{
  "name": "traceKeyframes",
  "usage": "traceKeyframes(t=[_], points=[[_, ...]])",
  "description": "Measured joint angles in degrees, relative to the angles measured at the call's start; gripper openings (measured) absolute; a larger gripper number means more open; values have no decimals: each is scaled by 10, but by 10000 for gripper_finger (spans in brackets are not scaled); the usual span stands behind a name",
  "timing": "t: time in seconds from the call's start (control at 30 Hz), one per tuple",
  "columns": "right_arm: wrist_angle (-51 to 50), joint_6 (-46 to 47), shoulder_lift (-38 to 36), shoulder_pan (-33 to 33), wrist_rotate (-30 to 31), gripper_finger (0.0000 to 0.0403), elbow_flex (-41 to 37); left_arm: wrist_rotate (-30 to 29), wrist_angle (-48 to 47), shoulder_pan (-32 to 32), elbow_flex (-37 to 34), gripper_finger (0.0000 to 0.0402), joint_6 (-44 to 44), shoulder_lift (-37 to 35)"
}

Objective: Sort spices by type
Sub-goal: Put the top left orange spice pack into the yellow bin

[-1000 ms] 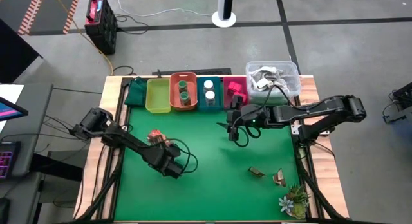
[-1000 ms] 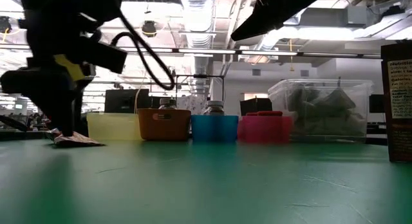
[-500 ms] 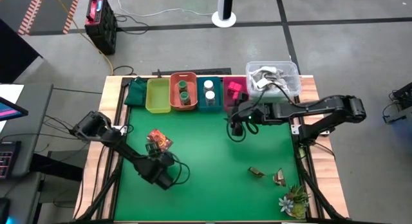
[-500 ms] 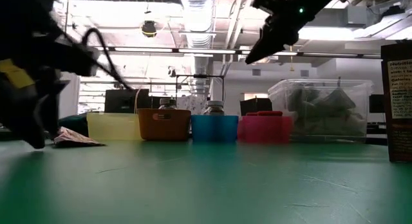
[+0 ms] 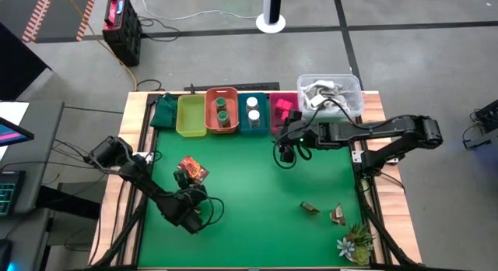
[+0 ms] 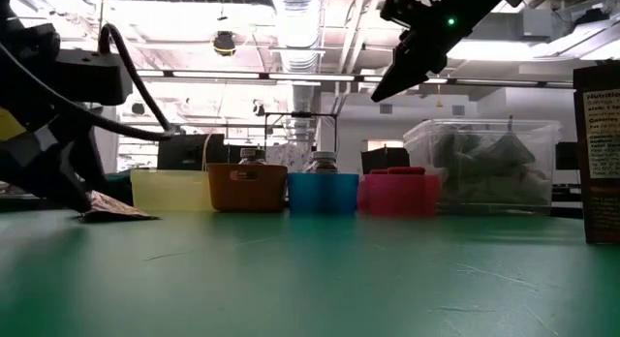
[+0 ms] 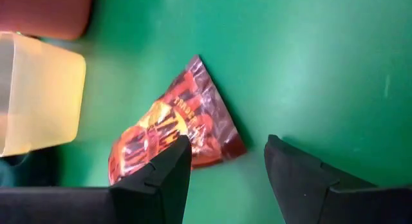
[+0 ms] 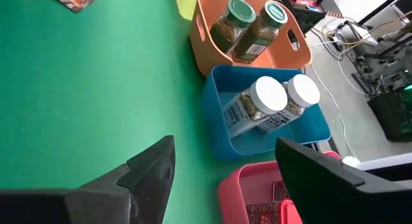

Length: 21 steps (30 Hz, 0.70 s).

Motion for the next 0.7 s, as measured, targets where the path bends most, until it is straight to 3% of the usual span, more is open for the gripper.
traceKeyframes(t=[0.23,0.43,0.7], points=[[5,0,0,0,0,299,0,-13,9,12,-3,185,0,0],[5,2,0,0,0,299,0,-8,80,22,-43,185,8,-2],[4,1,0,0,0,299,0,-11,59,34,-55,184,-8,-2]])
